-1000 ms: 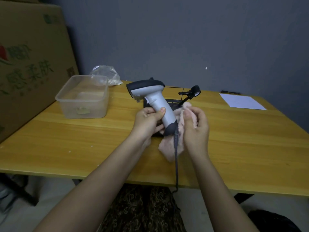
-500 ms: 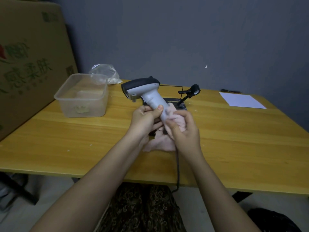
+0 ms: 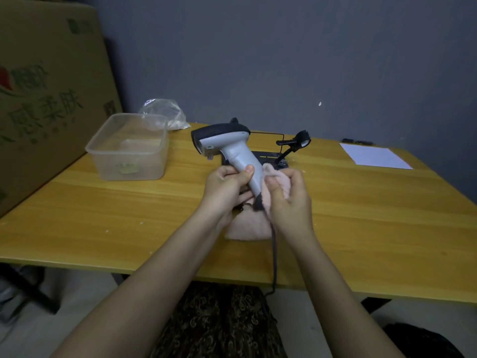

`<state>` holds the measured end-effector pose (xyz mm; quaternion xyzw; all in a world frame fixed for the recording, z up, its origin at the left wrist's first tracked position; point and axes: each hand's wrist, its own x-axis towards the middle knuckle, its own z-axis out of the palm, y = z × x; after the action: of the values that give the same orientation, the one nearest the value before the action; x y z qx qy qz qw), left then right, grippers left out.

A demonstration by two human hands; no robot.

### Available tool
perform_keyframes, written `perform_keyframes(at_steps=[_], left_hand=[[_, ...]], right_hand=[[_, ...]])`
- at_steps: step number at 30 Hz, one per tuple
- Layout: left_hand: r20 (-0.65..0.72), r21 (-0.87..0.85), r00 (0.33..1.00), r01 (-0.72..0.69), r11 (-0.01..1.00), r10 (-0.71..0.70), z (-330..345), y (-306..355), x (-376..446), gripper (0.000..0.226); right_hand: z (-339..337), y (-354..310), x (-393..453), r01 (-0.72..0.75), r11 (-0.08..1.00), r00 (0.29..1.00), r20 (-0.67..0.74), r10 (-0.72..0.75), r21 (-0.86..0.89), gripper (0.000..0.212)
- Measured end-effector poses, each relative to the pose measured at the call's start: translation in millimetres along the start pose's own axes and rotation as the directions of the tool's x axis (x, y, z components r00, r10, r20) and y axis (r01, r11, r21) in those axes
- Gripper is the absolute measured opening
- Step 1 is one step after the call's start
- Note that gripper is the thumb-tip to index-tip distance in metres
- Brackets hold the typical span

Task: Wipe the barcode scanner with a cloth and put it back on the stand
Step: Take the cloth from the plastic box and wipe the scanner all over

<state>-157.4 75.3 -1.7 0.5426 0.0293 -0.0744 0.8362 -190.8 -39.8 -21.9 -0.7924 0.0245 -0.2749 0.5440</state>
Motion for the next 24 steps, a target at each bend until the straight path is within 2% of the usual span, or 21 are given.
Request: perform_keyframes(at_steps=[2, 3, 5, 6, 7, 9, 10, 12, 14, 15, 16, 17, 18, 19, 21, 24], left_hand=[[0.014, 0.003, 1.0, -0.012, 1.0, 0.012, -2.5, 0.2, 1.2, 0.014], [0.018, -0.003, 1.0, -0.016, 1.0, 0.016, -3.0, 0.2, 1.6, 0.016], [-0.003, -0.022, 1.0, -0.026, 0.999, 0.026, -3.3, 0.7, 2.6, 0.013], [-0.012, -0.027, 1.0, -0.028, 0.999, 0.028, -2.7, 0.9, 3.5, 0.012], [-0.007, -0.027, 1.0, -0.023, 0.999, 0.022, -1.8, 1.0, 3.7, 0.011], [0.009, -0.034, 1.0, 0.008, 0.999, -0.008, 0.8, 1.3, 2.0, 0.011], [0.007, -0.036, 1.0, 0.018, 0.999, -0.018, 1.4, 0.6, 1.3, 0.012], [-0.004, -0.02, 1.0, 0.017, 1.0, -0.017, 0.9, 0.2, 1.0, 0.011], [0.005, -0.023, 1.0, 0.013, 1.0, -0.013, -1.5, 0.8, 0.4, 0.011], [0.022, -0.033, 1.0, 0.015, 0.999, -0.014, -3.3, 1.1, 0.5, 0.012], [0.042, -0.041, 0.999, 0.018, 0.999, -0.017, -4.6, 1.8, 0.3, 0.013], [0.055, -0.039, 0.998, 0.014, 0.999, -0.012, -5.9, 2.2, 0.5, 0.011], [0.062, -0.034, 0.998, 0.008, 0.999, -0.006, -6.8, 2.5, 0.7, 0.008], [0.066, -0.025, 0.998, -0.001, 1.0, 0.003, -7.0, 2.5, 0.5, 0.009], [0.065, 0.007, 0.998, -0.014, 1.0, 0.013, -6.1, 2.1, 0.7, 0.012], [0.046, 0.151, 0.999, 0.0, 0.989, -0.007, -4.6, 1.3, 0.5, 0.019]], right_hand=[[-6.2, -0.4, 11.4, -0.248, 0.93, 0.969, 0.058, 0.241, 0.271, 0.009], [-9.0, 1.0, 12.7, -0.289, 0.892, 0.957, 0.091, 0.275, 0.348, 0.012], [-10.2, -1.3, 5.4, -0.17, 0.947, 0.982, 0.13, 0.139, 0.272, 0.009], [-7.6, -1.5, -1.2, -0.066, 0.982, 0.985, 0.168, 0.037, 0.175, 0.006], [-4.1, -0.2, -7.7, 0.038, 0.997, 0.98, 0.193, -0.05, 0.065, 0.012], [3.6, 0.8, -15.7, 0.203, 0.968, 0.975, 0.118, -0.187, -0.145, 0.023], [5.4, 1.1, -16.2, 0.217, 0.962, 0.976, 0.056, -0.21, -0.167, 0.019], [6.5, 0.2, -11.2, 0.11, 0.988, 0.993, -0.028, -0.113, -0.11, 0.009], [1.9, 2.8, 1.6, -0.156, 0.985, 0.987, -0.026, 0.158, 0.068, 0.008], [-2.1, 2.9, 6.8, -0.304, 0.916, 0.952, 0.058, 0.3, 0.26, 0.013], [-6.0, 5.1, 10.3, -0.416, 0.792, 0.909, 0.176, 0.378, 0.447, 0.023], [-9.8, 7.7, 10.3, -0.459, 0.696, 0.888, 0.262, 0.378, 0.552, 0.033], [-12.0, 7.8, 7.6, -0.465, 0.684, 0.885, 0.308, 0.349, 0.562, 0.038], [-12.0, 4.6, 3.6, -0.431, 0.752, 0.898, 0.318, 0.305, 0.499, 0.034], [-8.1, -3.8, -3.8, -0.241, 0.921, 0.957, 0.231, 0.173, 0.307, 0.026], [-4.8, -6.4, -9.7, 0.012, 0.989, 0.999, 0.044, -0.018, 0.15, 0.037]])
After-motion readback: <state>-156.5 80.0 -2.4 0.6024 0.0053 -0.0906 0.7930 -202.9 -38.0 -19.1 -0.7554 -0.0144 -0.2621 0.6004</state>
